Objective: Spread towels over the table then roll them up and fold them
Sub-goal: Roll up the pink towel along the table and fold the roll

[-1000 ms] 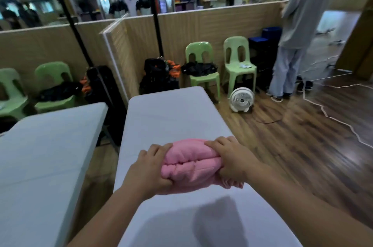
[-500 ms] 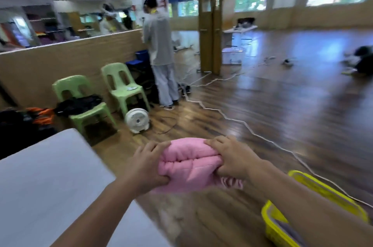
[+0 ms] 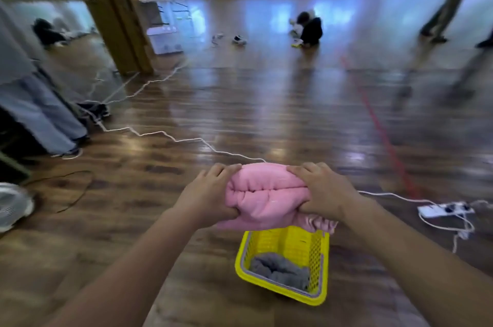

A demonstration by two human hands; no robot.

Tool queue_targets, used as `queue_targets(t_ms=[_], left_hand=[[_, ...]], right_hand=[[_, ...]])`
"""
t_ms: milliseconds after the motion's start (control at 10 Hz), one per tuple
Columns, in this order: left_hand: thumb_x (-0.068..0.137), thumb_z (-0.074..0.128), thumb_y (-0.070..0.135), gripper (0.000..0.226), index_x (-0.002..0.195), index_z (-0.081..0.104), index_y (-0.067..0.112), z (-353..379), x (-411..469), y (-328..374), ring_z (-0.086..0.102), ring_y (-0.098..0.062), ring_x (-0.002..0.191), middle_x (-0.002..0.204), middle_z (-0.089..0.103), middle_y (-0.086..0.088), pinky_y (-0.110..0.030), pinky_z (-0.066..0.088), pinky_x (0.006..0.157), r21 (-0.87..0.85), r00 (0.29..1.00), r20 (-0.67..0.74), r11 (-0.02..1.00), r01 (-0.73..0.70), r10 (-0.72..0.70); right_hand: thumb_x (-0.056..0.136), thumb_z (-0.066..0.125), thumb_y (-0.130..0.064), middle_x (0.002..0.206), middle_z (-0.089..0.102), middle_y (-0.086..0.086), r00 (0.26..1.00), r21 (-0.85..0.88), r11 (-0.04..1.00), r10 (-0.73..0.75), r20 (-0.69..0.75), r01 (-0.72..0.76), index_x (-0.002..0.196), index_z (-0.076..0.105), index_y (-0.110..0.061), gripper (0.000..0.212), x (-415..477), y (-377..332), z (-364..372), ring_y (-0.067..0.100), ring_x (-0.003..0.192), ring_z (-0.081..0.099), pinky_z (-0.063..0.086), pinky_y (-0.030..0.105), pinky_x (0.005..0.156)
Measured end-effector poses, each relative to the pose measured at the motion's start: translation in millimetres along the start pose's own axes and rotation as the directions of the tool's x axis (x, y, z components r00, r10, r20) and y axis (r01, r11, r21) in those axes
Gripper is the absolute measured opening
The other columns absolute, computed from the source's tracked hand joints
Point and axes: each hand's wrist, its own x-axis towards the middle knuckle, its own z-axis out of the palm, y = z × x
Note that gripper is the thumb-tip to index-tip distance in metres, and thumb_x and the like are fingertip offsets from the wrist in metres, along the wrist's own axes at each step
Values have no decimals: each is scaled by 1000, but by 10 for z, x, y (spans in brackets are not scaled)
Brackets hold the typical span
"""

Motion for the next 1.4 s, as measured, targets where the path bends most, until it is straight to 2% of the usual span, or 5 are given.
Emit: queue_targets(t_ms=[400,800,1100,1200,1400], left_hand=[[54,56,57,100,146,31,28,1389,1960,-319,41,-20,120,130,48,8,-37,44,94,81,957,210,972,-221,200],[62,69,35,71,128,44,24,5385,3141,-1091,42,-22,114,121,50,5,-36,45,94,36,900,416,987,-155,126],[75,71,21,61,129,43,22,7961,2906,-1483,46,-25,118,126,48,0,-38,45,89,106,860,510,993,-58,-4],[75,68,16,59,129,45,22,8213,2778,-1526,48,-26,115,124,51,-1,-38,45,88,137,885,464,990,-42,-26],[81,70,24,83,149,22,21,7764,2964,-1436,27,-27,139,152,31,-3,-39,35,110,101,847,527,995,20,-70]], right_hand=[[55,63,-46,132,48,-2,955,96,958,255,151,-271,147,33,-29,98,917,1170,1213,26,113,43,46,38,87],[69,69,-39,138,41,0,864,117,927,280,418,-357,150,22,-29,95,1886,2624,5036,28,120,37,42,42,96],[65,79,-35,138,44,5,744,-48,896,397,538,-442,145,28,-27,95,2024,2836,7716,33,126,40,39,44,105],[60,83,-33,142,40,5,725,-66,878,432,537,-474,145,26,-26,103,1971,2794,7978,35,131,33,37,45,107],[62,84,-43,144,34,8,694,-55,862,442,568,-504,147,19,-26,108,2059,2774,7451,33,129,37,43,44,99]])
